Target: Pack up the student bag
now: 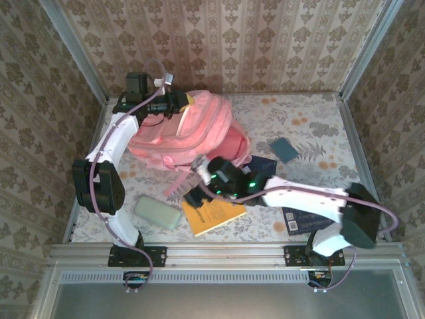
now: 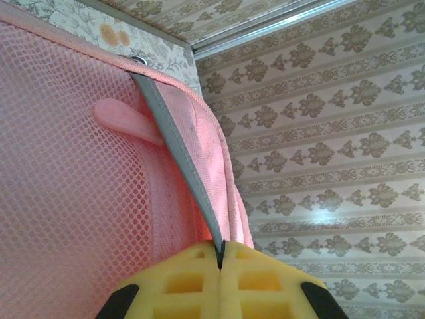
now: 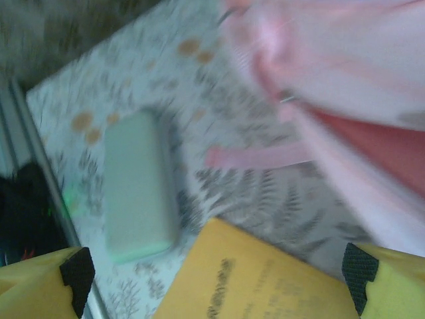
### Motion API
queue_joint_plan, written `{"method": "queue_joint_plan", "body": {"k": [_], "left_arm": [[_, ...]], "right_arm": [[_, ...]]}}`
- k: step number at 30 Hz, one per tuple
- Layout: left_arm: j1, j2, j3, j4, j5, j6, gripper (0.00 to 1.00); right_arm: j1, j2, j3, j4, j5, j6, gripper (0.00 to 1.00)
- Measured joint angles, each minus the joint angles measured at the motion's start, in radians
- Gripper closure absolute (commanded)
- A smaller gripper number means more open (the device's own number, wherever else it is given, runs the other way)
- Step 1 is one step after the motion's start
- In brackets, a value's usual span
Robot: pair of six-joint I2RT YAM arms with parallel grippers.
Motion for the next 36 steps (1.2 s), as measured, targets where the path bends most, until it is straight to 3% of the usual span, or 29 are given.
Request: {"method": "queue_joint_plan", "body": {"k": [4, 8, 17, 36], "left_arm": [[0.000, 0.000, -0.042, 0.026, -0.002, -0.002, 1.00], [0.000, 0.000, -0.076, 0.041, -0.001, -0.005, 1.00], [0.008, 0.000, -0.098, 0.089, 0.005, -0.033, 1.00], [0.038, 0.000, -0.141, 0.185, 0.013, -0.118, 1.00]], "right_arm": [[0.114, 0.219, 0.116, -0.052, -0.005, -0.041, 0.00], [0.145, 0.341, 0.199, -0.091, -0.013, -0.055, 0.00], [0.169, 0.472, 0.362, -0.109, -0.020, -0.059, 0.00], [0.175, 0.645, 0.463, -0.154, 0.011, -0.066, 0.00]]}}
